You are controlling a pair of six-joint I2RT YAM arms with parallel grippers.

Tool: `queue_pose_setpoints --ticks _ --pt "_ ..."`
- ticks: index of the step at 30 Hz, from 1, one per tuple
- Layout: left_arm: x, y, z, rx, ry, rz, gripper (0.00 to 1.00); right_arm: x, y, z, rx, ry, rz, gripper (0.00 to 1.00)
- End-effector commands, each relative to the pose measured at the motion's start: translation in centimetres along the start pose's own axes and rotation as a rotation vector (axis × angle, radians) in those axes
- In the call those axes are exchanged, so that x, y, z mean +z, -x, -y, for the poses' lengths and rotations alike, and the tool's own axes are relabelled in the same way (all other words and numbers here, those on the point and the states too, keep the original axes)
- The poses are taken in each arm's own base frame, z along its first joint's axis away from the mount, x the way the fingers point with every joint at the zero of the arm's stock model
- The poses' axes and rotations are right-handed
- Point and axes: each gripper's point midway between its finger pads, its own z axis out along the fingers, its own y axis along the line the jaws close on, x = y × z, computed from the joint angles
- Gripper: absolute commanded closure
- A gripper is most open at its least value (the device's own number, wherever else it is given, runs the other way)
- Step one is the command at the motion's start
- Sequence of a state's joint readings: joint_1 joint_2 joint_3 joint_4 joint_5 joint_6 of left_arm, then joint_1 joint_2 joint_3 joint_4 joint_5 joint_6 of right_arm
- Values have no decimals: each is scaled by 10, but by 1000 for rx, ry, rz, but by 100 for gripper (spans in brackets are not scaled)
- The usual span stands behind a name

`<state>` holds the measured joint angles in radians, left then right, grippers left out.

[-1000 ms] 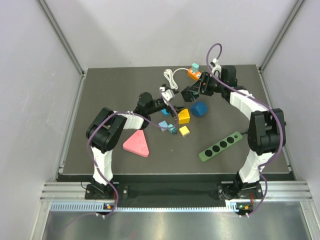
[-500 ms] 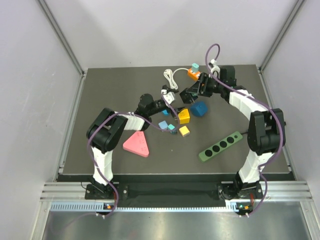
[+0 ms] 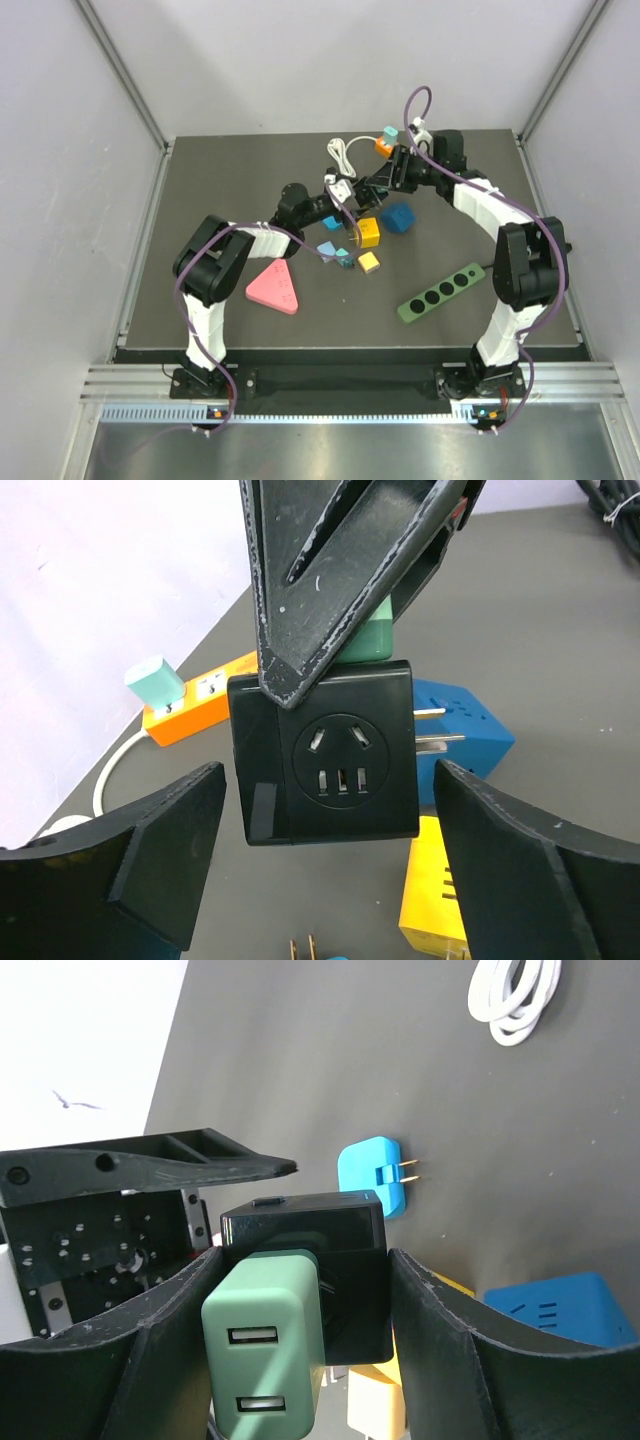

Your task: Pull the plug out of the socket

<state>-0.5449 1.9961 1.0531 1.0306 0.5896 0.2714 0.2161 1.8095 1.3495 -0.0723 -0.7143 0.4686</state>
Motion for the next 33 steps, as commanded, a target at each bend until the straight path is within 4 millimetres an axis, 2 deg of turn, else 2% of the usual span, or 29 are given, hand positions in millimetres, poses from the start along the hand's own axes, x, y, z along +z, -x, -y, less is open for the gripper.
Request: queue_pose_setpoints --ticks 1,3,6,9,12,13,14,15,16,18,20,21,25,28,32,33 --pt "7 15 -9 51 -3 14 12 -7 29 -39 -87 102 63 100" --pt "7 15 -9 50 -2 11 16 -6 27 -40 -87 108 57 100" --pt "9 16 -12 44 10 10 40 -5 27 -44 -93 119 54 100" --pt "10 17 -17 27 34 9 51 -3 25 -45 -103 122 47 100" --pt "10 14 -18 19 42 -5 73 -1 24 -44 -99 126 39 100" --pt "10 14 -19 20 47 -8 81 -1 24 -43 -101 123 40 93" --pt "9 12 -22 13 61 -13 100 0 24 -41 -98 114 41 87" --pt "10 10 -22 11 65 -17 100 0 24 -40 -103 112 41 80" --pt "9 9 -21 8 67 -20 100 1 24 -40 -110 111 43 65" --pt "8 4 -23 11 83 -36 100 1 26 -37 -119 94 54 46" --pt "5 0 -25 12 100 -48 100 0 36 -38 -136 73 78 38" --pt "4 1 -29 18 121 -49 100 -1 39 -37 -162 58 81 30" --pt "0 -2 -31 25 147 -57 100 -10 46 -35 -209 -5 83 17" --pt "1 -4 -30 25 144 -61 100 -17 54 -31 -247 -65 104 13" --pt "1 -5 -28 25 134 -58 100 -16 54 -23 -251 -101 104 15" --pt "0 -5 -28 24 136 -57 100 -15 54 -21 -248 -101 99 20"
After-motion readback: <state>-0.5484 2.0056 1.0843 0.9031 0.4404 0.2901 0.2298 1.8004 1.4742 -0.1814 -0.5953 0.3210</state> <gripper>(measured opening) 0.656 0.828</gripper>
